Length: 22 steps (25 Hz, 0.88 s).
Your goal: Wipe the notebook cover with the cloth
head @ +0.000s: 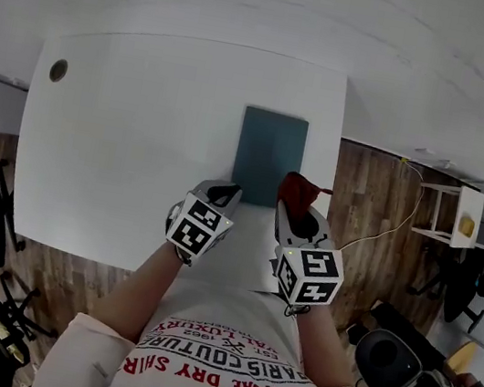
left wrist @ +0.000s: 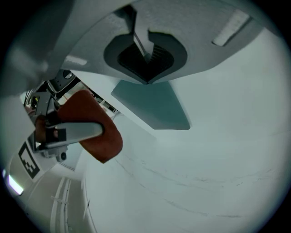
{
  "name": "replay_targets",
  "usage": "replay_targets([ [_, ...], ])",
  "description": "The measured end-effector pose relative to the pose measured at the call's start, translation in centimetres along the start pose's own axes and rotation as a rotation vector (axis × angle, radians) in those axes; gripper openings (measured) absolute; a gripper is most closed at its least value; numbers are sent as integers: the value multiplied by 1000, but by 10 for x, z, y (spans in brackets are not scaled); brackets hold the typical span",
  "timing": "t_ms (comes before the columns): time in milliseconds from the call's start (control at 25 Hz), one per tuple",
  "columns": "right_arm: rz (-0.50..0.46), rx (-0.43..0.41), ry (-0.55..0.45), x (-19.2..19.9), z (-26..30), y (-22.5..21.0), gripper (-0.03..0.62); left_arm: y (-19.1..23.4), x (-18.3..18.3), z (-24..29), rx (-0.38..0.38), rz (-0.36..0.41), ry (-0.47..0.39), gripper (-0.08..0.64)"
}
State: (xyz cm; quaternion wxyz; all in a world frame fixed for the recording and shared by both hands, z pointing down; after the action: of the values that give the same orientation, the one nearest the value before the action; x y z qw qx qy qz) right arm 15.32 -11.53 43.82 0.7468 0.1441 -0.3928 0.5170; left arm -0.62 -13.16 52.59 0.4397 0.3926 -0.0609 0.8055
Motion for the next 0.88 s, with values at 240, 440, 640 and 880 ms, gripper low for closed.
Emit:
replay_targets([
  [240, -71, -55, -20, -39, 31, 0, 71, -2, 1, 0, -8, 18, -13, 9],
  [440, -112, -64, 5, -59, 78, -4, 71, -1, 1, 1, 10, 25, -2, 9],
  [640, -63, -111, 82, -64, 131, -1, 71, 1, -1, -1, 9, 22, -3, 9],
  [880, 32, -145, 139, -70, 176, 4, 71, 4, 0, 0, 20, 15, 3, 9],
])
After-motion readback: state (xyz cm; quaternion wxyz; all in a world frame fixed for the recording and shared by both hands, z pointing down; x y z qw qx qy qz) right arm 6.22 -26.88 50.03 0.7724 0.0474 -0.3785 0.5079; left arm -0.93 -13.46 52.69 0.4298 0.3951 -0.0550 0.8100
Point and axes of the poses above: the fingertips, and each gripper's own axes: z forward along the fingers, y to its left, x out of its underside, the point moved 8 cm from there along -z, backward along the fingers, and after that the axes turned 4 degrees about -x, right-handed, at the moved point
